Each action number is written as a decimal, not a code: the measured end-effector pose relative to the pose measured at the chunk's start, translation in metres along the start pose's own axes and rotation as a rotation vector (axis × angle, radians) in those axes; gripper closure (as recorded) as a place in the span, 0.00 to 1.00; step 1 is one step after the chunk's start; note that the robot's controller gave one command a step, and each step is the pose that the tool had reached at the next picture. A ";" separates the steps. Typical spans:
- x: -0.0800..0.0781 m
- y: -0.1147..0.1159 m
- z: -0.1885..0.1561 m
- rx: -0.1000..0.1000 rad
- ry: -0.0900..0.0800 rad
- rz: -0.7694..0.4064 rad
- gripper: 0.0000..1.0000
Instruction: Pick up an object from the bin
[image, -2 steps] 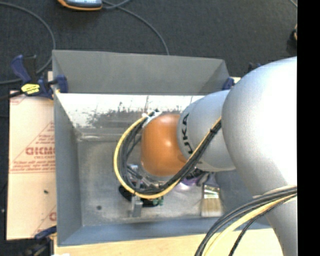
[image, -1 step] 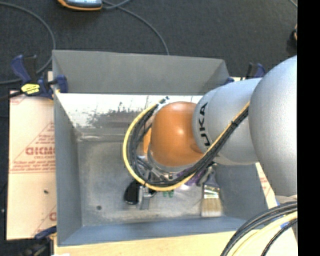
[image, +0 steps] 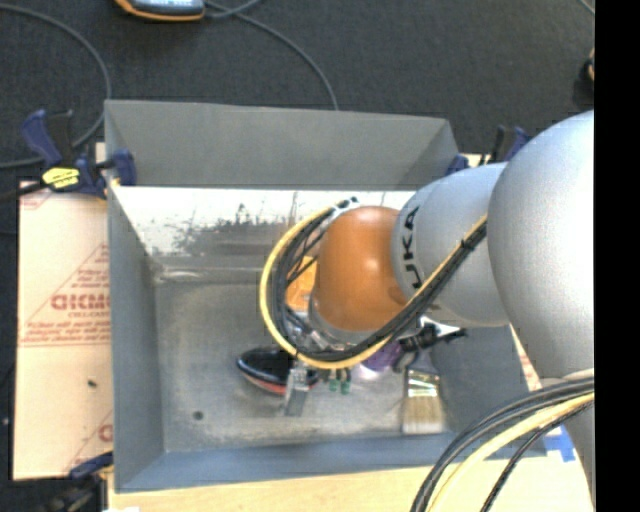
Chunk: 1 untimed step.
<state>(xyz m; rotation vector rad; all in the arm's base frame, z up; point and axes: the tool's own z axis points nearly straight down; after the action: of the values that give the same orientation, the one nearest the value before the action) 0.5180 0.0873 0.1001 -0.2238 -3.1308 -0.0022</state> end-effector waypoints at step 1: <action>-0.008 0.017 0.030 -0.002 -0.008 -0.024 0.00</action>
Offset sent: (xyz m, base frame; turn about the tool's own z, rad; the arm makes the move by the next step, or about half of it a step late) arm 0.0005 0.0196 -0.0301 0.1740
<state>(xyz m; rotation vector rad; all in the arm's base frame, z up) 0.5284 0.1032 0.0697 -0.1864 -3.1411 -0.0046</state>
